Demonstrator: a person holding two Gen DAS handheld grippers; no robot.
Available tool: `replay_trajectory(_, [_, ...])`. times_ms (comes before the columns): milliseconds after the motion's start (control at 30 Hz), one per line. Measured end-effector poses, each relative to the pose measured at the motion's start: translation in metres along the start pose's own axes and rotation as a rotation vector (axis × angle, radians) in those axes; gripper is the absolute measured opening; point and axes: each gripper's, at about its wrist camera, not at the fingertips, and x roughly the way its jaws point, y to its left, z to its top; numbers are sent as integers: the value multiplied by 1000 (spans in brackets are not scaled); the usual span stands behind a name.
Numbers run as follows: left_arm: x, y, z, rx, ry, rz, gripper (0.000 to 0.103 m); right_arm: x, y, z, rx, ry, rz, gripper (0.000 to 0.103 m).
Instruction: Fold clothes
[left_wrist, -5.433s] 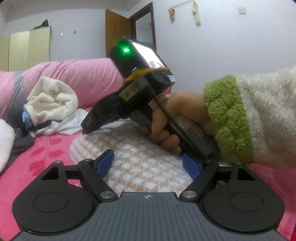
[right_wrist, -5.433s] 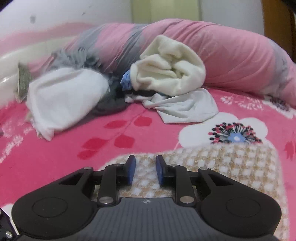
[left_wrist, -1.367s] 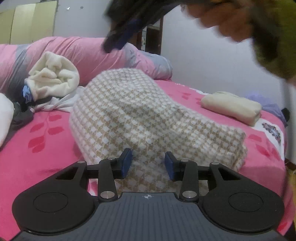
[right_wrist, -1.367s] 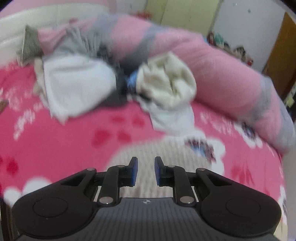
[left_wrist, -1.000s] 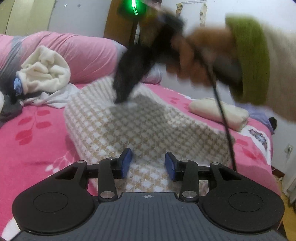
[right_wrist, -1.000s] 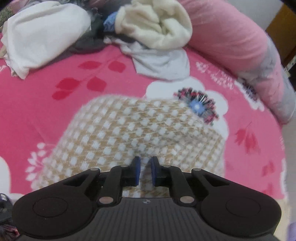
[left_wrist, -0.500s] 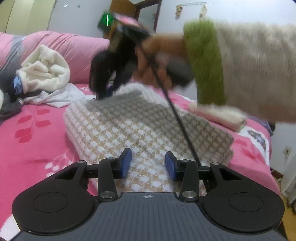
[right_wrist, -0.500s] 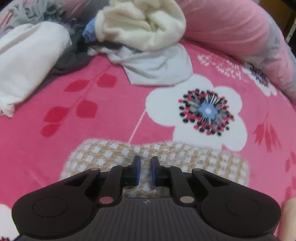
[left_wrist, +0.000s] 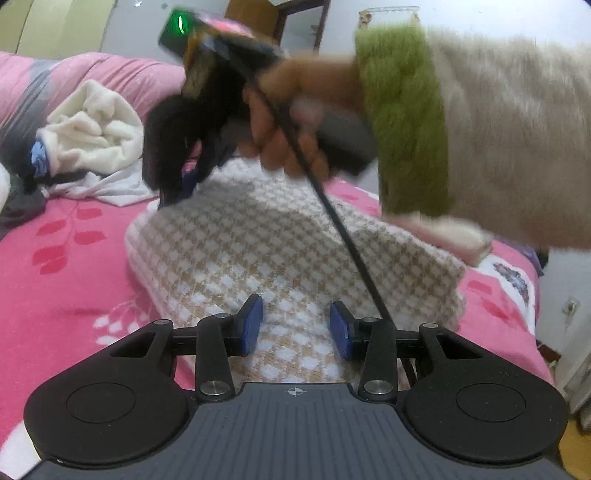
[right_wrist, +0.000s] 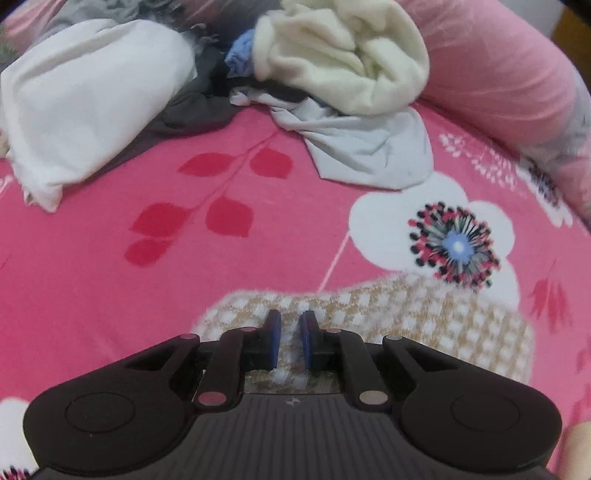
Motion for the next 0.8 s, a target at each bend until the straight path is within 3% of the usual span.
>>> replay_trajectory(167, [-1, -3, -2, 9, 1, 3, 40, -54, 7, 1, -8, -52, 141, 12])
replay_trajectory(233, [1, -4, -2, 12, 7, 15, 40, -18, 17, -19, -54, 40, 114, 11])
replay_trajectory(300, [1, -2, -1, 5, 14, 19, 40, 0, 26, -32, -91, -4, 86, 11])
replay_trajectory(433, [-1, 2, 1, -11, 19, -11, 39, -28, 42, -24, -90, -13, 36, 12])
replay_trajectory(533, [0, -2, 1, 10, 18, -3, 40, -75, 41, -32, -84, -92, 111, 12])
replay_trajectory(600, [1, -5, 0, 18, 17, 3, 40, -71, 38, -48, -114, -58, 85, 12])
replay_trajectory(700, [2, -7, 1, 38, 24, 13, 40, -28, 32, -84, -164, -19, 36, 11])
replay_trajectory(800, [3, -10, 2, 58, 30, 24, 40, -48, 33, -74, -88, -3, 17, 12])
